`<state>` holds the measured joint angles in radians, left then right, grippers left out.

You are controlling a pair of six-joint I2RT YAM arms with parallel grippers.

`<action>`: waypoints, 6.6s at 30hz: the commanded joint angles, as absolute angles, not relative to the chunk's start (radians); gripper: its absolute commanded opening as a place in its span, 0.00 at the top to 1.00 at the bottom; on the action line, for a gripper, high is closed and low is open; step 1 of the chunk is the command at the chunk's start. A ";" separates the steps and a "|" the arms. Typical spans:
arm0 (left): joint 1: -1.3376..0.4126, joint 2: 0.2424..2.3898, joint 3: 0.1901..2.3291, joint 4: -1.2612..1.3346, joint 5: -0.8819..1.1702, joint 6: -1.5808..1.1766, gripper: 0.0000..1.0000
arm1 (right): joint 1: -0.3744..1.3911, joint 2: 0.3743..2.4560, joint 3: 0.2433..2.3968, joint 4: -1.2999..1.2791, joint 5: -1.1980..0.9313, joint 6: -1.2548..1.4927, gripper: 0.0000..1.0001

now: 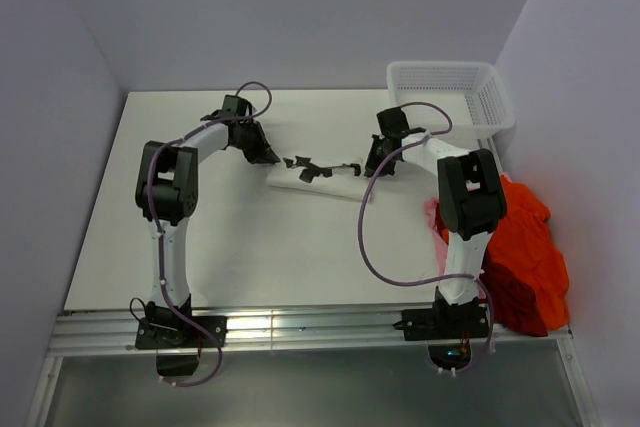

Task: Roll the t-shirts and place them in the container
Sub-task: Roll the tshirt, then place the rolled tshirt into the container

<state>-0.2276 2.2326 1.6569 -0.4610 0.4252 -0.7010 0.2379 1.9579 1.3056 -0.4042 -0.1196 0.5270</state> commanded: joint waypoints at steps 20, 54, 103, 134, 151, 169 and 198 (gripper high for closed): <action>-0.232 2.080 1.456 -0.468 0.232 -0.655 1.00 | 0.409 1.583 0.934 -0.491 0.109 0.558 1.00; -0.265 1.706 1.370 -0.496 0.330 -0.644 0.44 | 0.454 1.229 0.782 -0.494 0.146 0.577 0.25; -0.252 1.756 1.117 -0.202 0.514 -0.646 0.17 | 0.318 1.534 0.775 -0.210 -0.025 0.603 1.00; -0.334 1.842 0.933 -0.017 0.311 -0.819 0.76 | 0.293 1.578 0.831 -0.196 -0.112 0.568 1.00; -0.374 1.799 0.953 -0.090 0.181 -0.796 1.00 | 0.267 1.496 0.795 -0.163 -0.133 0.545 0.49; -0.376 1.793 0.977 -0.129 0.161 -0.775 1.00 | 0.238 1.611 0.755 -0.063 -0.258 0.531 0.59; -0.529 1.713 1.393 -0.125 0.115 -0.831 1.00 | 0.152 1.630 1.288 -0.301 -0.038 0.512 1.00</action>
<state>-0.5053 1.7370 1.3220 -0.2264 0.1143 -0.8215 0.1829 1.6123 1.1812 -0.3023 -0.0784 0.5278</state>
